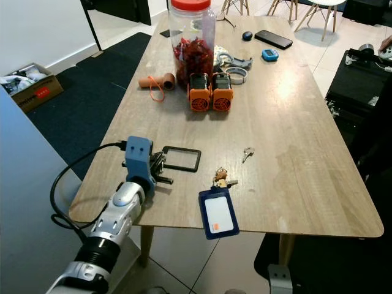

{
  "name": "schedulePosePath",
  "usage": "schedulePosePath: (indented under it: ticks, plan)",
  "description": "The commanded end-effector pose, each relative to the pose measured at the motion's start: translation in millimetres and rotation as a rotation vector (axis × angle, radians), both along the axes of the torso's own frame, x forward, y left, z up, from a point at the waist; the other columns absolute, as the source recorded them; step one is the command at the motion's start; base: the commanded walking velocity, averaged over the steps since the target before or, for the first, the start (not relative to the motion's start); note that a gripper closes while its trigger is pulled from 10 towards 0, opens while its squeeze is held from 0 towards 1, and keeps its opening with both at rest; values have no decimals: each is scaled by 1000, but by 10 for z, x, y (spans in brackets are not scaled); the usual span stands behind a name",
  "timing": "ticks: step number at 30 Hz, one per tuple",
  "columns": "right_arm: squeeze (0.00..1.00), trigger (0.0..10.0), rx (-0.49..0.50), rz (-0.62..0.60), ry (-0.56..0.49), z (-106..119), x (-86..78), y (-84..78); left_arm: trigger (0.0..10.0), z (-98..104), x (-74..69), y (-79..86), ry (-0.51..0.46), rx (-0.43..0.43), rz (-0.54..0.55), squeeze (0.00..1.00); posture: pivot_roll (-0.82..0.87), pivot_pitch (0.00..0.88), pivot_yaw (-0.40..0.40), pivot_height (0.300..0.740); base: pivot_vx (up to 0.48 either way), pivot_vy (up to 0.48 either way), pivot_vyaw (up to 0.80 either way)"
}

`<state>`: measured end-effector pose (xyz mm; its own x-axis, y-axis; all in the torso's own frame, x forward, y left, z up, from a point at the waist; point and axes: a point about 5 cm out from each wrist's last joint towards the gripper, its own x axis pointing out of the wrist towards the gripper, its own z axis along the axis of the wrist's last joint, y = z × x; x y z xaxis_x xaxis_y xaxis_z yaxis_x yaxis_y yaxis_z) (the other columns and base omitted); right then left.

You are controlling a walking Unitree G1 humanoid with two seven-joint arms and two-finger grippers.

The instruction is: Hang keys on a hook

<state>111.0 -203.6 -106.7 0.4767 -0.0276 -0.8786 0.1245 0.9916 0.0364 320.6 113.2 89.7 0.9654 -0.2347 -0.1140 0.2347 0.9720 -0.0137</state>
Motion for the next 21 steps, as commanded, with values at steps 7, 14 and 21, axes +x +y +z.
schedulePosePath:
  ticks: [7,14,21]
  plan:
    - [0,10000,15,-2,-4,-9,-16,48,0,-54,-4,45,10,-48,5,0,31,63,21,740,0,0,0]
    - [0,10000,12,-3,-7,-6,-14,37,0,307,11,22,-172,-320,-134,0,34,69,20,740,0,0,0]
    - [0,10000,14,-2,-7,-6,-13,40,1255,479,-44,29,-273,-333,-274,0,39,74,20,740,0,0,0]
